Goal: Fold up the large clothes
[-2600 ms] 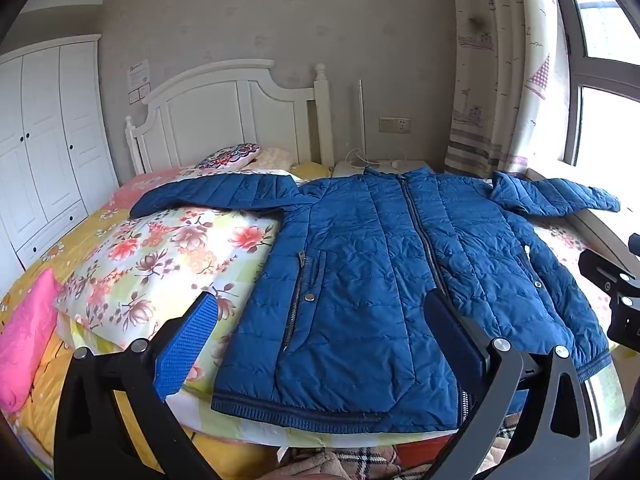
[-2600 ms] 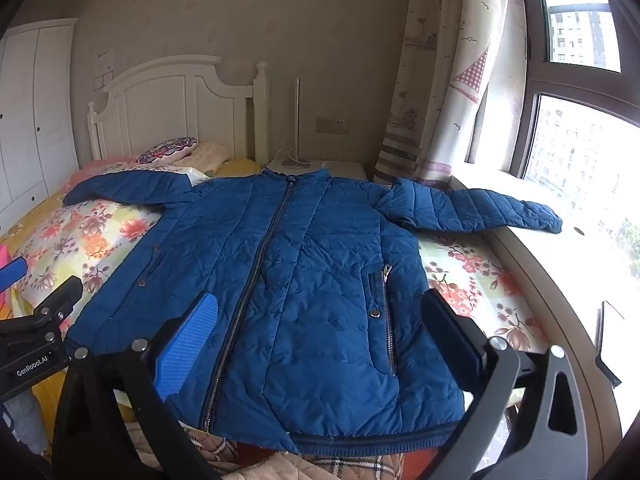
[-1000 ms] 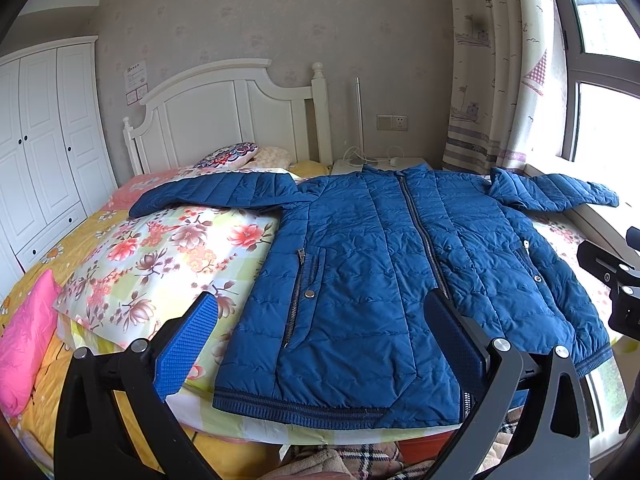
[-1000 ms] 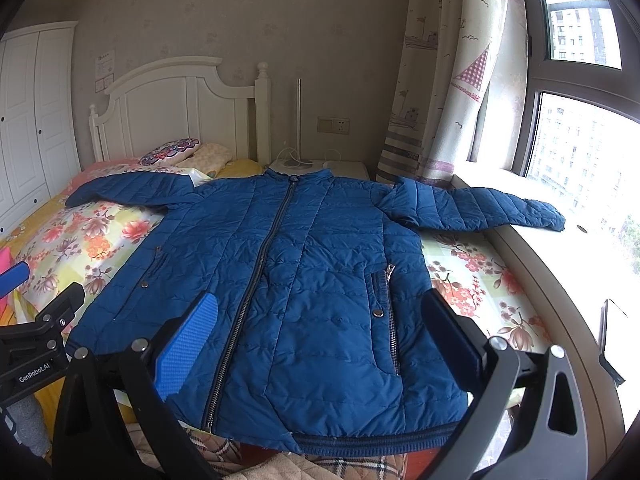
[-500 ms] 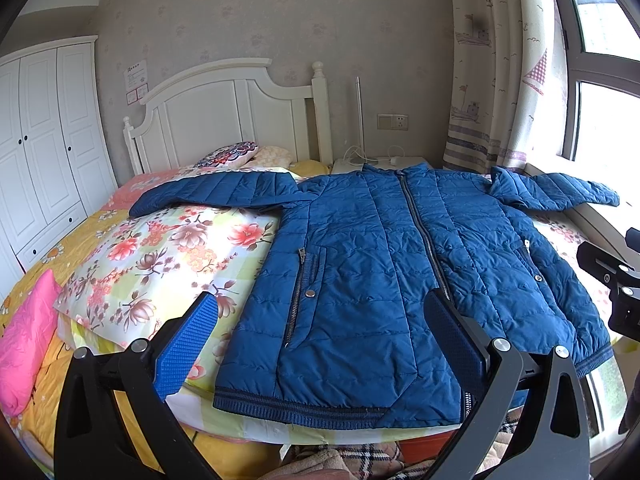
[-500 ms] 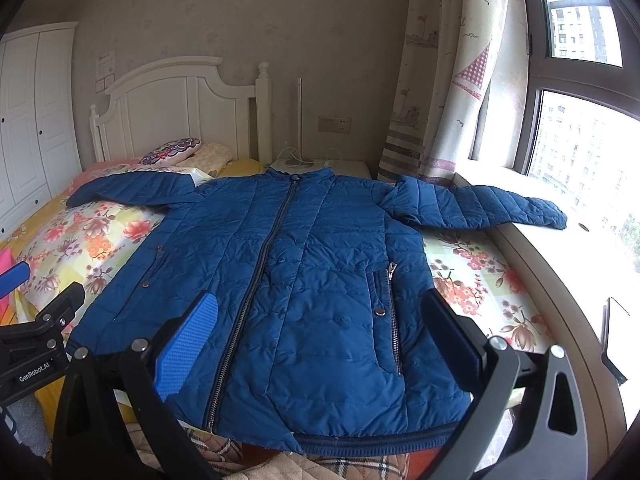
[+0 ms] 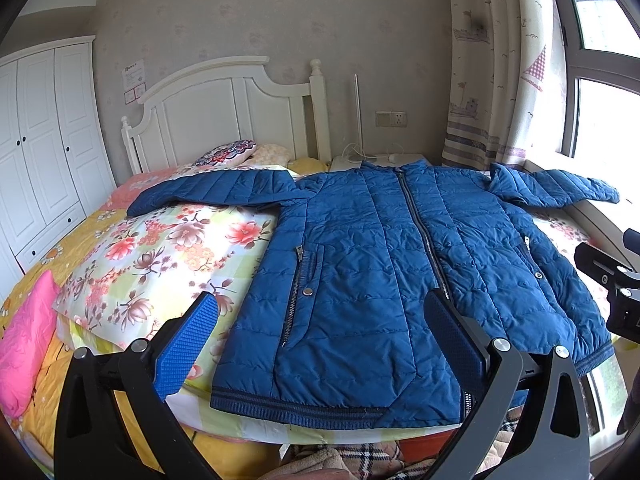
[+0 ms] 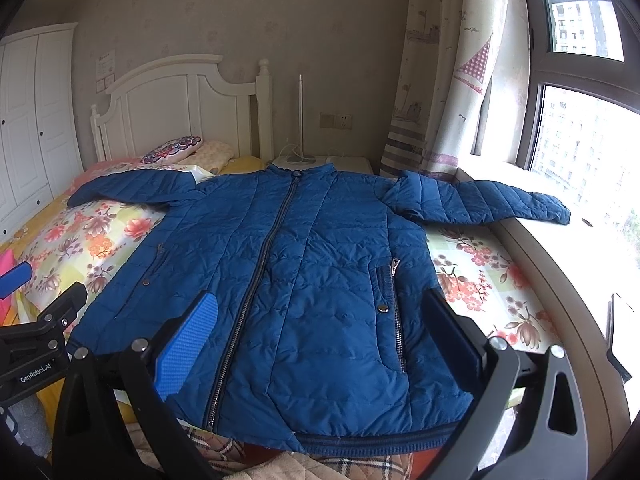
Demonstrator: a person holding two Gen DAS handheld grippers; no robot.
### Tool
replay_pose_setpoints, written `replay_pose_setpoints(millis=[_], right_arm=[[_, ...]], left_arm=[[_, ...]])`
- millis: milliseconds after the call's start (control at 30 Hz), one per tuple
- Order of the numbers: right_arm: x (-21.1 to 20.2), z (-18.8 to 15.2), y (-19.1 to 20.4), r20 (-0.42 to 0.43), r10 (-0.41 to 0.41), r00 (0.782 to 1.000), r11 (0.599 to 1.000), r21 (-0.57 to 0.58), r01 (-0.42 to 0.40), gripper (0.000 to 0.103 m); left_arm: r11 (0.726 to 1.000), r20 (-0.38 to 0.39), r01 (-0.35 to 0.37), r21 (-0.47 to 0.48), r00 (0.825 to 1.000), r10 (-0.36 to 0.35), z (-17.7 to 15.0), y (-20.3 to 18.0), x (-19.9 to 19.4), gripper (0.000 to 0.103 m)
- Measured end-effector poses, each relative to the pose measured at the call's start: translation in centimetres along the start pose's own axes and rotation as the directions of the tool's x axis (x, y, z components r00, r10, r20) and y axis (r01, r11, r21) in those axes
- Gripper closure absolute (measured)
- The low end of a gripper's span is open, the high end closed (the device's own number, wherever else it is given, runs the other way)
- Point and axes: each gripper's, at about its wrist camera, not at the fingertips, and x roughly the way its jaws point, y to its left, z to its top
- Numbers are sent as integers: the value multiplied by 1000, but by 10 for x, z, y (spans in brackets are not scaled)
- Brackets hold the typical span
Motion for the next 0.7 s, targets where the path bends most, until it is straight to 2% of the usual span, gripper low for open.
replay_pose_setpoints(millis=[200,400,533,600,700], right_arm=[[18,-4,-3,-30,20,999,1000,13,-19,2],[66,0,-16,-83,27,996,999,27,-25,2],[113,19,-62,-134,-26,991,991,123,43,2],[137,30,-93,-152,-71,986,979,178,98,2],[174,44,-159,-178,-123,976,929,326,177,2]], left_arm=[[1000,-40,16,7,999,-16,-2,-7,19,4],[998,-136,19,56,991,-11,3,-25,78,4],[993,-238,31,114,971,-3,24,-44,152,4],[991,-260,33,129,966,1,41,-49,185,4],[989,-267,1,146,963,38,71,-50,236,4]])
